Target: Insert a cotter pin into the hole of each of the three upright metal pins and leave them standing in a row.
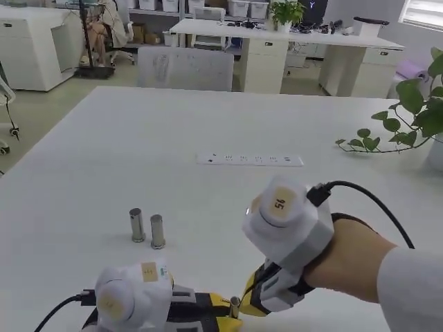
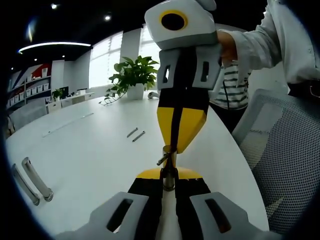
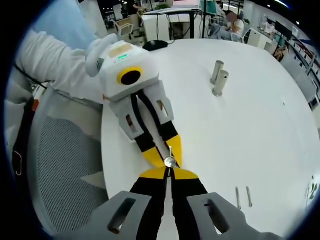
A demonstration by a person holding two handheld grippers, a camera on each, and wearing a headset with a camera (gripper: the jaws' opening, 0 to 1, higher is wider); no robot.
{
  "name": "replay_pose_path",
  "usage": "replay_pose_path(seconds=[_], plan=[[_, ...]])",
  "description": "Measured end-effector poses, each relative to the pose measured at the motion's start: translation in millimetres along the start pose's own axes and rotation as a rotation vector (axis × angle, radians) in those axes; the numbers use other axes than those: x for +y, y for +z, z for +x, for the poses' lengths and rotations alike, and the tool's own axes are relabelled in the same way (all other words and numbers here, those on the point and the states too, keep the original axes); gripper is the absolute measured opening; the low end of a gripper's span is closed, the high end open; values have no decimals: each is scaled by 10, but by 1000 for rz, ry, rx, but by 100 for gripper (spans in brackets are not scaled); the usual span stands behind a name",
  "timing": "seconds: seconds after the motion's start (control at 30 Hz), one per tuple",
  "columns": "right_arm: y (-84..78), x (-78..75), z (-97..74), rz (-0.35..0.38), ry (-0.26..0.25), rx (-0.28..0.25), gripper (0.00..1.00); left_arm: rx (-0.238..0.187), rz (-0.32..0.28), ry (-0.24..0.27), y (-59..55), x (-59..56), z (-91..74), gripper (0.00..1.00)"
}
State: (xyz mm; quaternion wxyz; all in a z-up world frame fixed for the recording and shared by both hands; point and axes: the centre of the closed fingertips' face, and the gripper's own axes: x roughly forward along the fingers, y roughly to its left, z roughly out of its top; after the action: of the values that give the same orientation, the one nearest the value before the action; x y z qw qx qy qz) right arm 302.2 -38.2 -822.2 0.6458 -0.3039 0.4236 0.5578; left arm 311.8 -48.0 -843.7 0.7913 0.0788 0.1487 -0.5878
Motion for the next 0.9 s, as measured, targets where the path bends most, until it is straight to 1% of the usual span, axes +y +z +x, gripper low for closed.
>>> replay_pose_path(seconds=[0.13,0.23,0.43,0.5,0.9], plan=[[-13,19,7,-17,6,-1,6,0,-2,0,-2,-2,0,6],[-14,27,8,-7,9,-6,8,-1,-2,0,-4,-5,-1,6],[-19,27,1,-7,-5,-8,13,-1,-4,0,-9,-7,-8,6],[-23,39,-5,0,0,-11,13,-1,-5,1,-5,-7,-12,6],[-104,36,-71,22,-33,-39,12,-2,-8,1,-1,6,-25,6]])
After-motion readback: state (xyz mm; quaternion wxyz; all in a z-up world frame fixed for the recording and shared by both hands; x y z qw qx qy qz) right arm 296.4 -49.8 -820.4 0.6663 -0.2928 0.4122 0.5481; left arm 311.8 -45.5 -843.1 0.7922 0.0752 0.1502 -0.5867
